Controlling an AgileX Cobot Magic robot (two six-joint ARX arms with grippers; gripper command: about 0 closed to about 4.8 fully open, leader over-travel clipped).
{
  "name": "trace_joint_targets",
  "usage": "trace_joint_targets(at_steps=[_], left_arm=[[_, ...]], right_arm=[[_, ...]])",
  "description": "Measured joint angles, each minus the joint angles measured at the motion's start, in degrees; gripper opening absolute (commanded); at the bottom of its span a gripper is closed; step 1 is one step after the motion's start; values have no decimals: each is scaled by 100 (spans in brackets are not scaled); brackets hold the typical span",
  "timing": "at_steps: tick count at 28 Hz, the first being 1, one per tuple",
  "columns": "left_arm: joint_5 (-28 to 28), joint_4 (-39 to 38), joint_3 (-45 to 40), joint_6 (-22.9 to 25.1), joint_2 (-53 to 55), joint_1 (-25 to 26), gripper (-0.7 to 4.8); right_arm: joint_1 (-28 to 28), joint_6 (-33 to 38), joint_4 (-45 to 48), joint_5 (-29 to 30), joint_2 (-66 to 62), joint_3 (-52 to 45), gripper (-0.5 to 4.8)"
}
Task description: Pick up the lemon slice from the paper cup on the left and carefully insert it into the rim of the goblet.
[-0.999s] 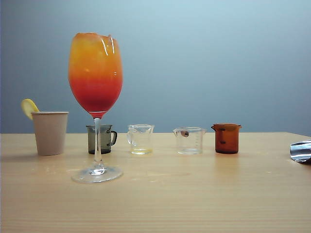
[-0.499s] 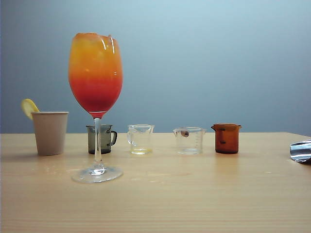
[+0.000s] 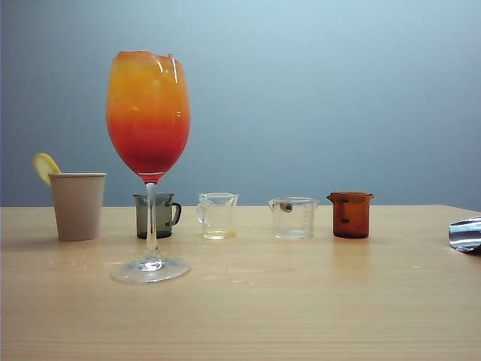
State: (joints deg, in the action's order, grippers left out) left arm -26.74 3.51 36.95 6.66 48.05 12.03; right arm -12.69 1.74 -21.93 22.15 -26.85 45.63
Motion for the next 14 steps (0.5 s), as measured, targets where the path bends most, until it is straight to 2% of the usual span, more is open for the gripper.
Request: trace_joint_targets(at_steps=[3, 6, 11, 13, 14], left_arm=[[-334, 136, 15, 9, 162, 149, -6], [-992, 332, 20, 24, 514, 437, -6], [-1456, 684, 24, 66, 957, 691, -5], [-1735, 984, 28, 273, 1200, 734, 22], [-1851, 1106, 28, 411, 1298, 754, 65]], right_arm=[[-304, -4, -35, -52, 7, 20, -5], [-748, -11, -155, -262, 0, 17, -5], [-1082, -9, -227, -280, -79, 22, -5], [-1187, -9, -317, -282, -107, 22, -5], [-1220, -9, -345, -284, -133, 20, -5]])
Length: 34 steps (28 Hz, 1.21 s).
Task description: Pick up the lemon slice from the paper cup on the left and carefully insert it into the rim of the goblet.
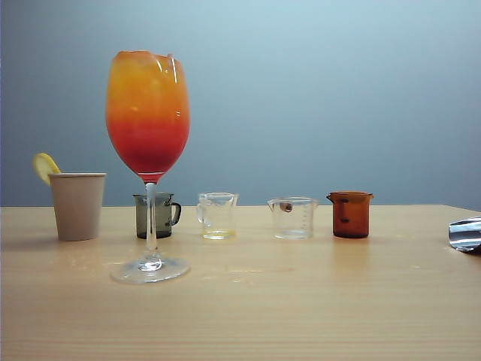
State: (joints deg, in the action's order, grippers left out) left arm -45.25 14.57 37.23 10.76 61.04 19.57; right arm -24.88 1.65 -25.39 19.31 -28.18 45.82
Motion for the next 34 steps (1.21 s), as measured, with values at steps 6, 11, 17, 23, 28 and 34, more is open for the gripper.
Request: trace_joint_targets(at_steps=[6, 11, 17, 23, 28, 34], left_arm=[[-428, 363, 339, 1163, 772, 22, 193], [-426, 365, 584, 1679, 1154, 22, 335], [-431, 197, 750, 2710, 1241, 22, 342], [-212, -577, 1054, 3807, 1414, -138, 341], [52, -1386, 1493, 4507, 1858, -321, 341], [704, -2208, 1692, 5449, 2151, -660, 342]], right_arm=[[-61, -2, -22, 46, -61, 0, -5], [-59, -2, -68, 153, -57, 4, -5], [-59, 0, -201, 197, -127, 2, -5], [-59, -2, -214, 210, -111, 4, -5], [-59, -2, -212, 219, -111, 4, -5], [-57, -2, -212, 219, -114, 4, -5]])
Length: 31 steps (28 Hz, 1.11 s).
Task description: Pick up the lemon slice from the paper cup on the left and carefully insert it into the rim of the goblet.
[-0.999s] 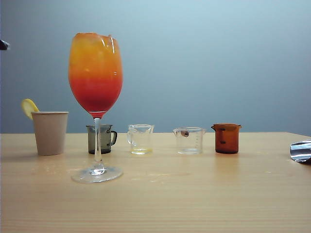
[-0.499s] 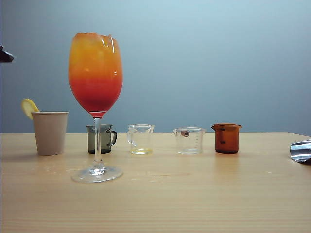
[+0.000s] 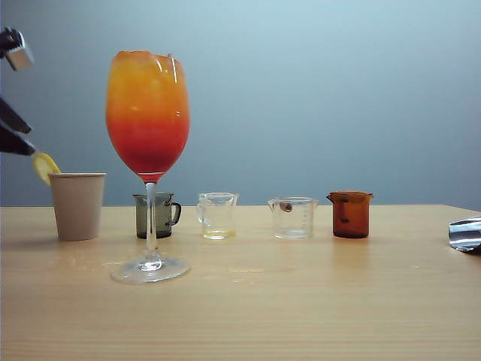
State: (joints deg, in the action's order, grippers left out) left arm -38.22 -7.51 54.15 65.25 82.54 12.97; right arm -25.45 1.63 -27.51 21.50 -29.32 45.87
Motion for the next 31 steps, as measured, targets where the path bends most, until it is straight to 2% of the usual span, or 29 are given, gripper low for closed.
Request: trace_joint_targets(at_steps=[3, 9, 15, 22, 25, 31], left_arm=[[157, 13, 7, 201, 125, -85, 342], [337, 83, 4, 306, 481, -70, 341], [393, 496, 7, 319, 549, -74, 341], [382, 527, 291, 214, 765, -72, 341], [387, 402, 577, 227, 839, -72, 340], [387, -138, 872, 549, 839, -72, 340]], right_arm=[[0, 0, 0, 2, 0, 0, -5], [0, 0, -2, 0, 0, 0, -5], [0, 0, 0, 2, -2, 0, -5], [0, 0, -2, 2, -2, 0, -5], [0, 0, 0, 0, -2, 0, -5], [0, 0, 0, -2, -2, 0, -5]])
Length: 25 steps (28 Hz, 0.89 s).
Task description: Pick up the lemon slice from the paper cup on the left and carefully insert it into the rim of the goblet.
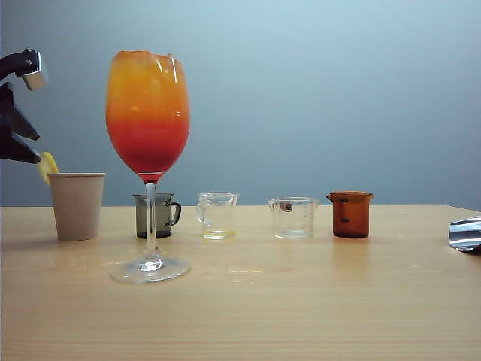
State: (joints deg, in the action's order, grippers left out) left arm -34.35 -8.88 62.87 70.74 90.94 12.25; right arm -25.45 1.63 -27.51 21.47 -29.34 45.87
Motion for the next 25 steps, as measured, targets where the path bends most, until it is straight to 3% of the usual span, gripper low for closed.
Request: trace_joint_targets(at_steps=[9, 17, 21, 25], left_arm=[[13, -389, 2, 68, 181, -103, 334], [170, -472, 4, 442, 181, -122, 330], [376, -599, 111, 697, 181, -175, 280], [393, -728, 382, 704, 181, -170, 277]], right_arm=[[0, 0, 74, -22, -76, -4, -5], [0, 0, 107, -24, -66, 0, -5], [0, 0, 107, -22, -66, 0, -5], [0, 0, 105, -22, -66, 0, -5]])
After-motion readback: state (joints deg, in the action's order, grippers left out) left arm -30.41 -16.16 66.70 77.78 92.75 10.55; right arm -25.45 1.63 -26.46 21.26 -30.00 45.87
